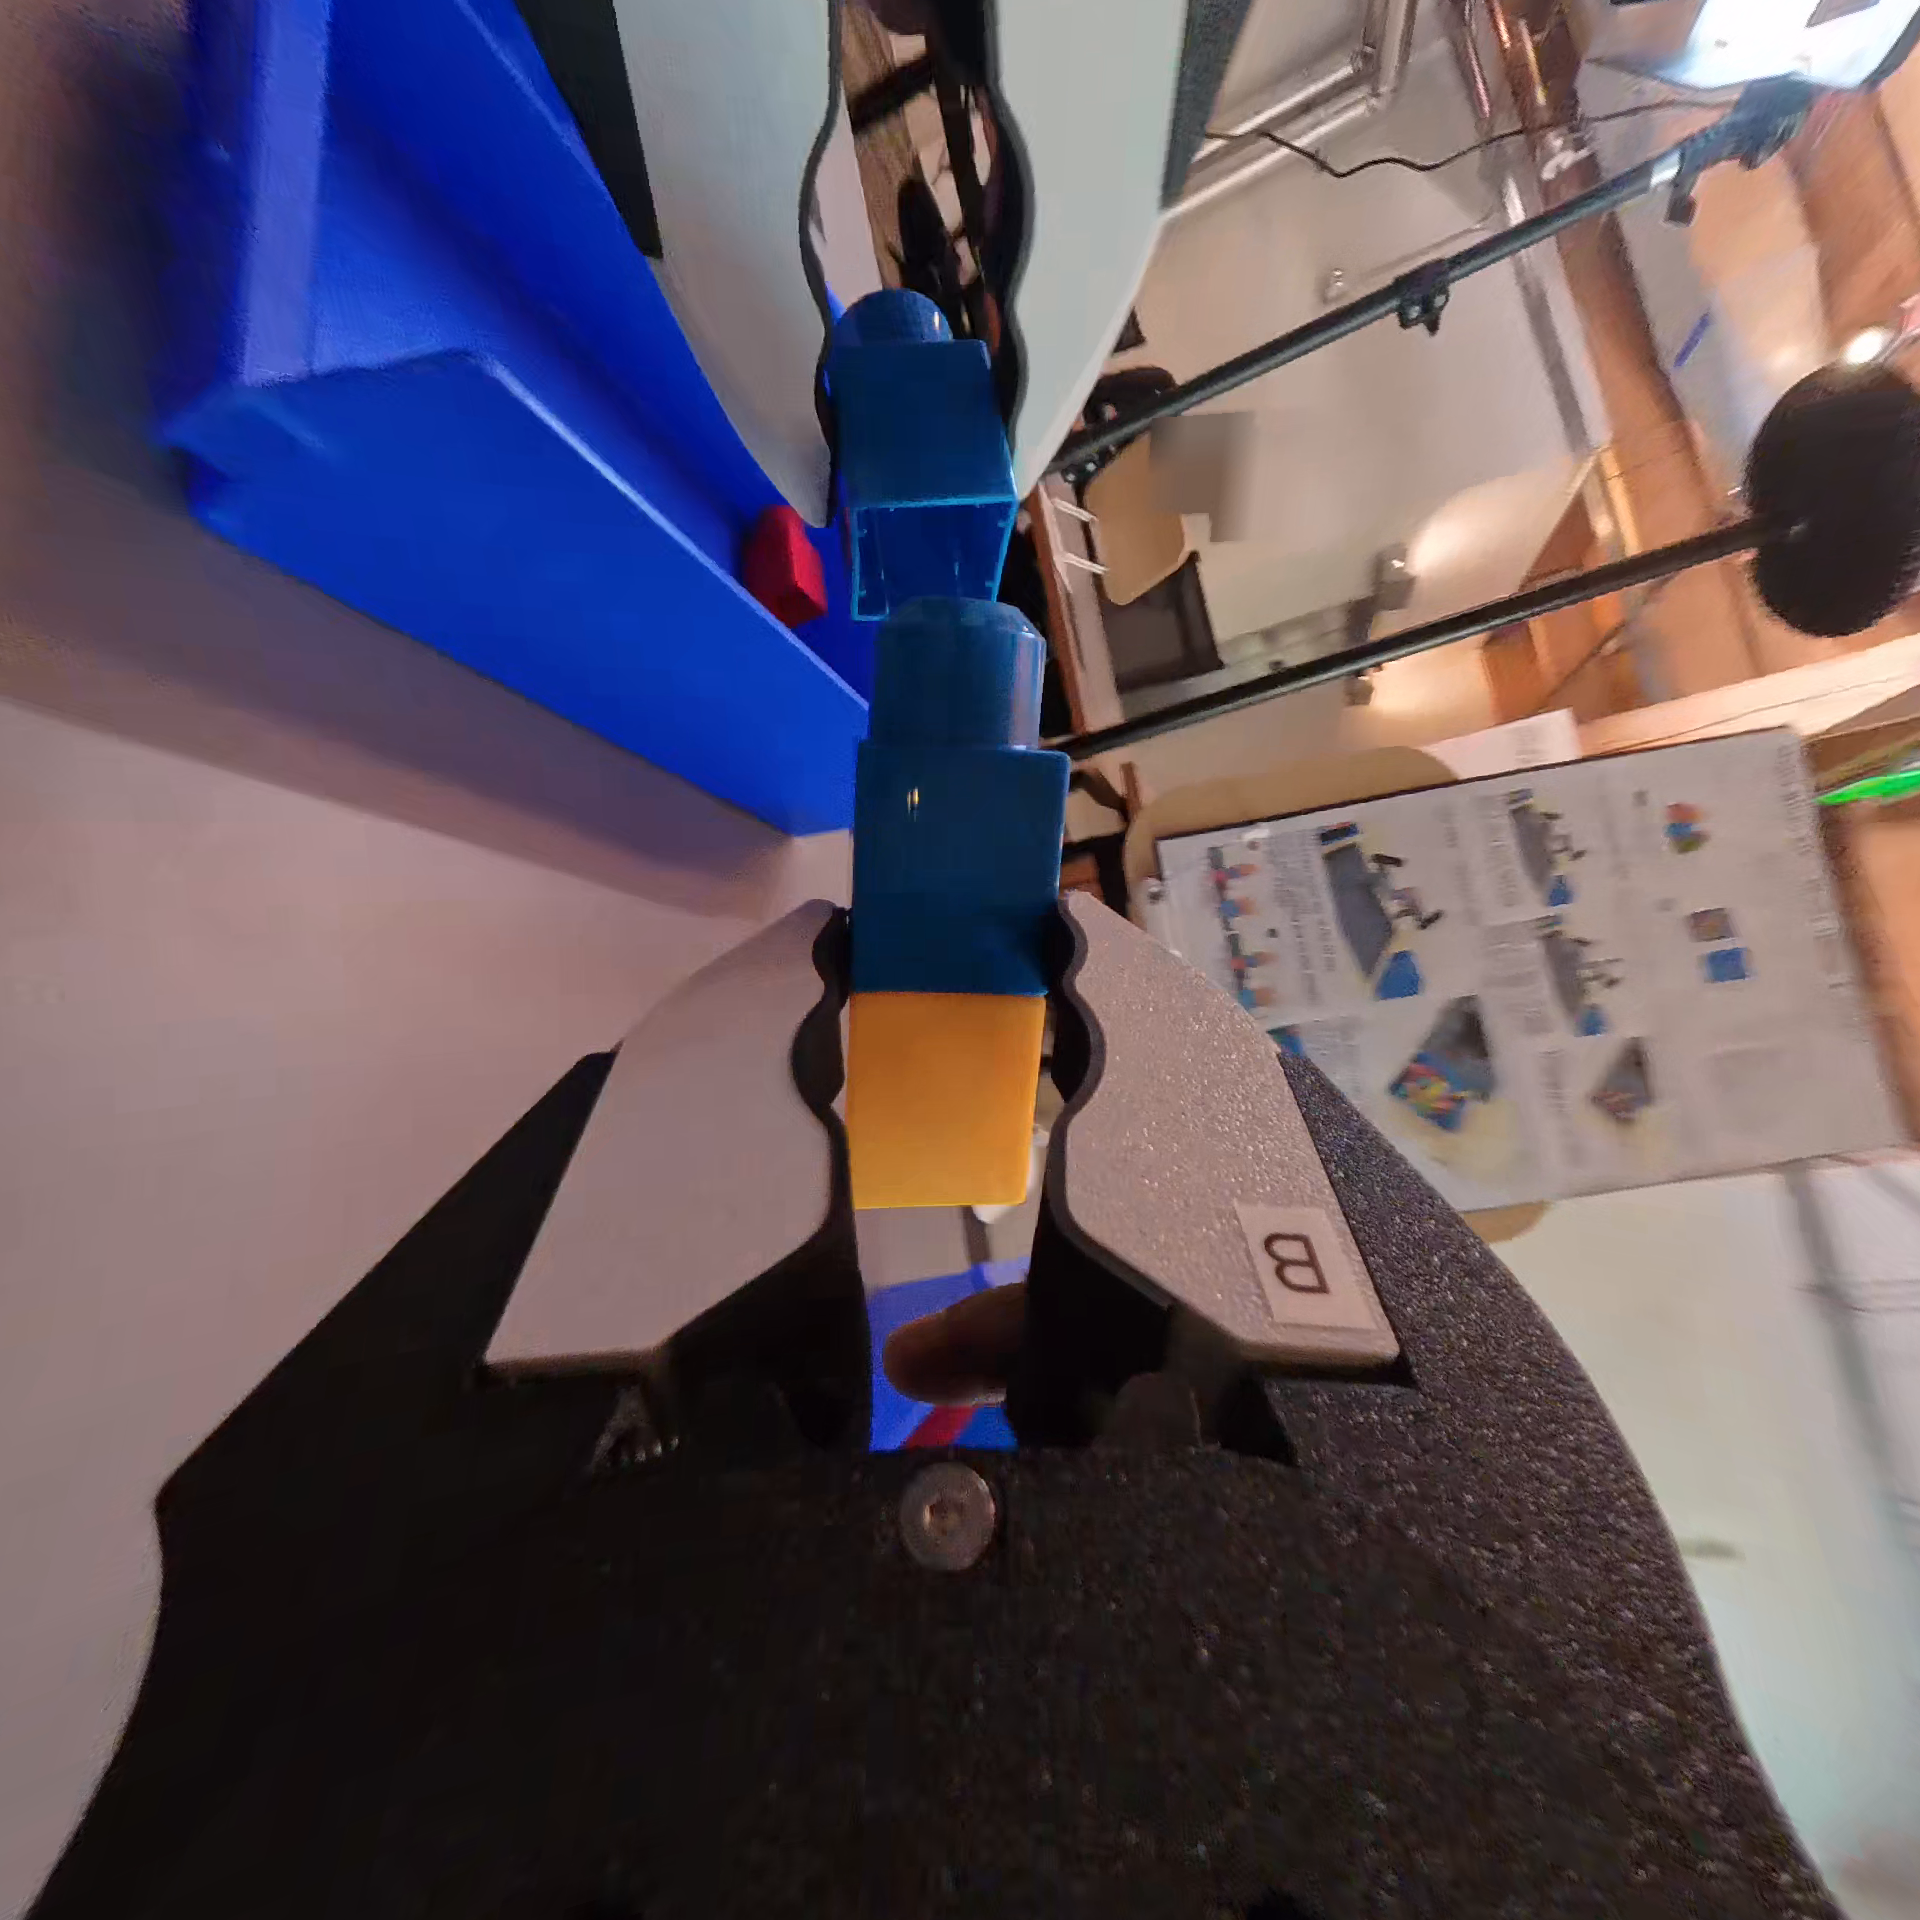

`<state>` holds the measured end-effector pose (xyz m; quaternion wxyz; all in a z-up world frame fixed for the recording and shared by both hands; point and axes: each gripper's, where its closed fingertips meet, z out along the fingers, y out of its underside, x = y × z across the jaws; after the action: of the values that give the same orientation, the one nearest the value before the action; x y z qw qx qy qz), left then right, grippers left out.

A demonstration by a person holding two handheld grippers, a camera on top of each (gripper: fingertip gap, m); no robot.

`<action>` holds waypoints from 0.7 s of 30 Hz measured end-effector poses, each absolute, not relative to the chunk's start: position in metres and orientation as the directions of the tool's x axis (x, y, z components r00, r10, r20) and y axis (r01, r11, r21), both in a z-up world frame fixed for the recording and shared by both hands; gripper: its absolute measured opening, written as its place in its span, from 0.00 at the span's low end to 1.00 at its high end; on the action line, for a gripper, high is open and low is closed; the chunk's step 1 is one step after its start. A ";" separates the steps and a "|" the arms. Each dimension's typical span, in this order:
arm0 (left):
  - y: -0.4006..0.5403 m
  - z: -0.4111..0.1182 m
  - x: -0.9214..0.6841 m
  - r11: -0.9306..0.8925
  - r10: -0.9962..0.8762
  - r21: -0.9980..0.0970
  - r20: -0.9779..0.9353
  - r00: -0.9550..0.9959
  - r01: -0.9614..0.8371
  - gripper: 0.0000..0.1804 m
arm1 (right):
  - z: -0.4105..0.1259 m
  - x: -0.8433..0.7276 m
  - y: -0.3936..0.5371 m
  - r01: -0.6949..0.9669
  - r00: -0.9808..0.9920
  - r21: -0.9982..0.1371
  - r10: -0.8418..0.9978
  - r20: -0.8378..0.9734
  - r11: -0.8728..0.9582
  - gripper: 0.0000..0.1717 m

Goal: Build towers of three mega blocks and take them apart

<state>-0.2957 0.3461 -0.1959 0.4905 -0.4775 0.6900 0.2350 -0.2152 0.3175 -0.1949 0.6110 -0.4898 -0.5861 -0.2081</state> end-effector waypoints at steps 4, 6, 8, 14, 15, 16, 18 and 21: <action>0.333 -0.191 -0.282 0.462 -0.294 -0.063 -0.952 -0.085 -0.885 0.20 | -0.192 -0.218 0.320 0.882 0.165 -0.240 0.212 0.963 0.405 0.21; 0.328 -0.187 -0.276 0.473 -0.260 -0.054 -0.962 -0.080 -0.880 0.20 | -0.191 -0.217 0.321 0.897 0.144 -0.201 0.169 0.975 0.393 0.21; 0.323 -0.184 -0.273 0.482 -0.234 -0.041 -0.969 -0.084 -0.875 0.20 | -0.191 -0.217 0.322 0.903 0.135 -0.187 0.156 0.978 0.386 0.21; 0.315 -0.180 -0.269 0.489 -0.206 -0.021 -0.974 -0.092 -0.872 0.20 | -0.185 -0.220 0.319 0.909 0.117 -0.151 0.110 0.987 0.388 0.21; 0.315 -0.180 -0.269 0.490 -0.198 -0.014 -0.975 -0.096 -0.872 0.20 | -0.186 -0.221 0.319 0.909 0.117 -0.150 0.109 0.987 0.390 0.21; 0.314 -0.180 -0.269 0.488 -0.196 -0.008 -0.975 -0.101 -0.873 0.20 | -0.186 -0.221 0.318 0.907 0.114 -0.149 0.109 0.987 0.393 0.21; 0.313 -0.181 -0.271 0.480 -0.202 0.002 -0.973 -0.113 -0.877 0.20 | -0.187 -0.223 0.317 0.902 0.117 -0.155 0.117 0.986 0.404 0.21; 0.310 -0.186 -0.271 0.465 -0.276 -0.049 -0.957 -0.093 -0.884 0.20 | -0.192 -0.226 0.315 0.894 0.096 -0.148 0.141 0.985 0.422 0.21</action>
<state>-0.2715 0.3097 -0.1863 0.5209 -0.4270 0.6792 0.2917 -0.2262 0.3155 -0.1921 0.5986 -0.4357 -0.5939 -0.3148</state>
